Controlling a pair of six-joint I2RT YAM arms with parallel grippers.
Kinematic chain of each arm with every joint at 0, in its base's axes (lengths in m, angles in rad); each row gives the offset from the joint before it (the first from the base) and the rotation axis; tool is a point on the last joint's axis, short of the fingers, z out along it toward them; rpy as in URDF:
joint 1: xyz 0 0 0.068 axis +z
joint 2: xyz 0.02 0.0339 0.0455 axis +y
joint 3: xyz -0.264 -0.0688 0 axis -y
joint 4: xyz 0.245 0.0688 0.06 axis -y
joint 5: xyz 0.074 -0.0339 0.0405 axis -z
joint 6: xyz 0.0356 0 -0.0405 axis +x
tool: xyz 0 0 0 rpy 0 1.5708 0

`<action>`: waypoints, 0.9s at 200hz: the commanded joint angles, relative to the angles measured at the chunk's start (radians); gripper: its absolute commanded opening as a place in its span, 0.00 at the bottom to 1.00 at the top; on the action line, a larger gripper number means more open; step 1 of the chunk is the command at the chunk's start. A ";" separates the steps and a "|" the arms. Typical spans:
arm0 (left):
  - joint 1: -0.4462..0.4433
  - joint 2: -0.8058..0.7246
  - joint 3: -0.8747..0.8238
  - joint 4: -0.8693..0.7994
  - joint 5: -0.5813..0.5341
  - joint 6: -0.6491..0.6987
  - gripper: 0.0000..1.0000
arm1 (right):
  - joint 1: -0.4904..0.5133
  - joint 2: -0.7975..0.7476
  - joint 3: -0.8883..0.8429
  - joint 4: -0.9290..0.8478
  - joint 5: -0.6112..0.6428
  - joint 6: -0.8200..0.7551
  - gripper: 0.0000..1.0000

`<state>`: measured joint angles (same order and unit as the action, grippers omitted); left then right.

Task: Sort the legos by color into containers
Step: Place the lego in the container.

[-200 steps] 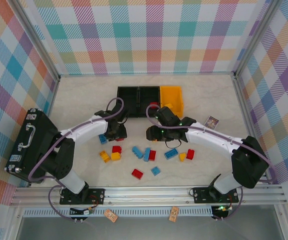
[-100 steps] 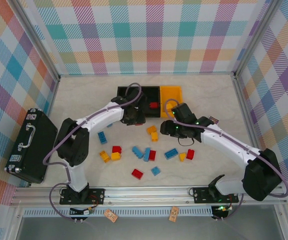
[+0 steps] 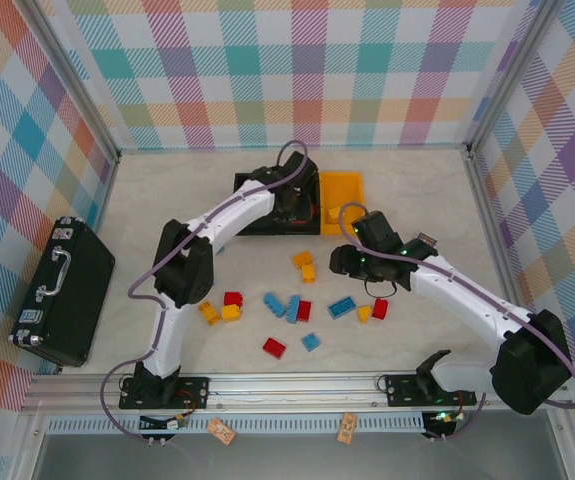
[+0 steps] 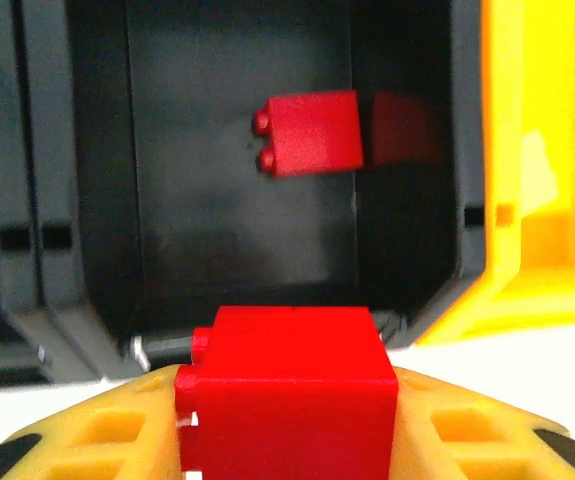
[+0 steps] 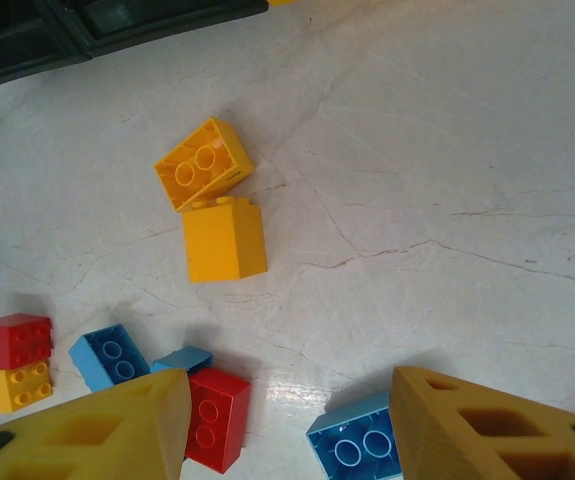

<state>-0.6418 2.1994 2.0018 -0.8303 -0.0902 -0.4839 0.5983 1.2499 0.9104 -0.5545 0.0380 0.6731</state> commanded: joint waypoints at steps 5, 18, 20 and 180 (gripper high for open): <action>-0.007 0.084 0.138 -0.108 -0.064 0.055 0.39 | -0.008 -0.024 -0.010 -0.021 0.007 0.005 0.55; -0.007 0.126 0.200 -0.134 -0.087 0.065 0.39 | -0.012 -0.026 -0.013 -0.019 0.007 0.005 0.55; -0.006 0.132 0.210 -0.140 -0.089 0.066 0.39 | -0.013 -0.026 -0.013 -0.020 0.007 0.003 0.55; -0.015 0.112 0.282 -0.181 -0.079 0.085 0.60 | -0.028 -0.030 -0.004 -0.032 0.020 -0.012 0.57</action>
<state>-0.6418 2.4157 2.3028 -0.9958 -0.1993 -0.4103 0.5808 1.2404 0.8982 -0.5625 0.0418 0.6724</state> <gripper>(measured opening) 0.601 0.556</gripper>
